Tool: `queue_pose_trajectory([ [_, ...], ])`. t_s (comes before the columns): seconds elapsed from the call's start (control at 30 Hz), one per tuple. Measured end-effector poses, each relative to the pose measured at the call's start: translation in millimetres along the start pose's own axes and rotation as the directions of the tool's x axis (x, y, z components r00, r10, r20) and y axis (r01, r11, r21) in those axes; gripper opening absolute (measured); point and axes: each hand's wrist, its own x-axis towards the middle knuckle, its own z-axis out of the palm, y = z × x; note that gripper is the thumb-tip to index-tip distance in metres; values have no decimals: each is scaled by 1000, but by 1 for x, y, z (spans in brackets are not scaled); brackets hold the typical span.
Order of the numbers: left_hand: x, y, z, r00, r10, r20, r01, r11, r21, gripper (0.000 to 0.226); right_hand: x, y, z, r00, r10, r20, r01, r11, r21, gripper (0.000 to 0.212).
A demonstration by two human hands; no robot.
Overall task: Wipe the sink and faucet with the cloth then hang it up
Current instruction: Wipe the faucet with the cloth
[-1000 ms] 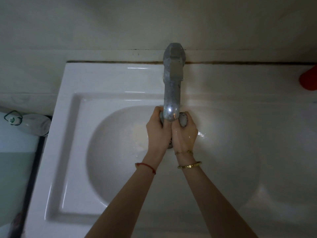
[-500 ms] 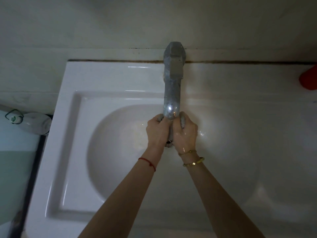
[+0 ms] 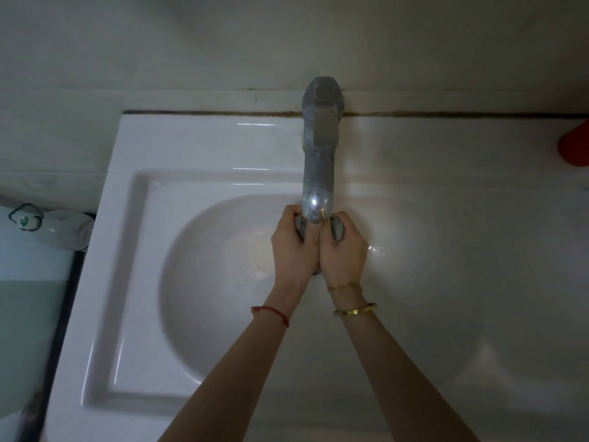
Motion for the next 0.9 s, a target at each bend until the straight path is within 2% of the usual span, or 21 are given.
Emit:
queue_pose_trajectory([
  [0.13, 0, 4, 2, 997, 18, -71, -22, 999, -50, 34, 6, -7, 8, 986, 169, -2, -168, 978, 123, 39],
  [0.23, 6, 8, 3, 994, -86, -70, 78, 991, -112, 37, 9, -9, 13, 980, 197, 33, -200, 954, 226, 33],
  [0.37, 14, 6, 4, 980, -200, -8, 198, 973, -119, 44, 12, -3, 12, 997, 70, 19, -73, 970, 231, 44],
  [0.43, 13, 8, 5, 966, -257, 29, 258, 962, -88, 42, 11, 0, 8, 1000, -9, 14, 6, 979, 203, 42],
  [0.5, 13, 9, 4, 941, -332, 60, 336, 939, -72, 38, 9, 3, 4, 992, -124, 21, 120, 985, 121, 33],
  [0.6, 15, 9, 3, 901, -421, 106, 426, 904, -34, 36, 7, 8, -6, 963, -251, 94, 250, 968, 14, 35],
  [0.7, 11, 6, 2, 920, -371, 128, 375, 927, -9, 35, 8, 8, -21, 954, -241, 181, 244, 970, 7, 31],
  [0.8, 3, 5, -4, 949, -278, 148, 293, 952, -87, 31, 8, 4, -36, 947, -191, 259, 210, 977, -46, 46],
  [0.9, 0, 7, -10, 959, -213, 190, 244, 957, -159, 50, 6, -16, -50, 942, -233, 242, 259, 962, -81, 61],
])
